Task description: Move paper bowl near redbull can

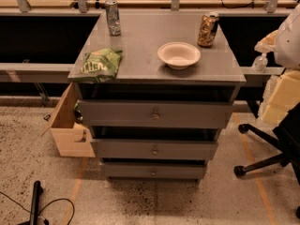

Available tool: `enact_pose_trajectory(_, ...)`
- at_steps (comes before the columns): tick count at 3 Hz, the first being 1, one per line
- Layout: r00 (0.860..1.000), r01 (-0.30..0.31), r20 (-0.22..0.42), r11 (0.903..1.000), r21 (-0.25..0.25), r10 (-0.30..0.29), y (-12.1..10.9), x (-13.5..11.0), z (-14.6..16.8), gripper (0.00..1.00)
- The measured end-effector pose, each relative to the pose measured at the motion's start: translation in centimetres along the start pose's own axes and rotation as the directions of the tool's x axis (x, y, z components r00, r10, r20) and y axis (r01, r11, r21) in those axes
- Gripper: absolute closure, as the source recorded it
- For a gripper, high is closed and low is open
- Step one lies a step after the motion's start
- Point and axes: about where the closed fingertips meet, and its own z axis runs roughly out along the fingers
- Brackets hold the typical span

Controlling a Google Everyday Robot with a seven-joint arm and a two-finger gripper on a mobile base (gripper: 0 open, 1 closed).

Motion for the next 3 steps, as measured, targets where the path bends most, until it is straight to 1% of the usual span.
enact_pose_trajectory(1, 1.000, 0.000, 0.000, 1.0000, 0.000, 0.000, 0.0, 0.0, 0.0, 0.00)
enact_pose_trajectory(2, 0.999, 0.023, 0.037, 0.9995, 0.023, -0.024, -0.7, -0.7, 0.0, 0.00)
enact_pose_trajectory(3, 0.986, 0.100, 0.123, 0.9920, 0.078, -0.109, -2.5, -2.0, 0.8, 0.00)
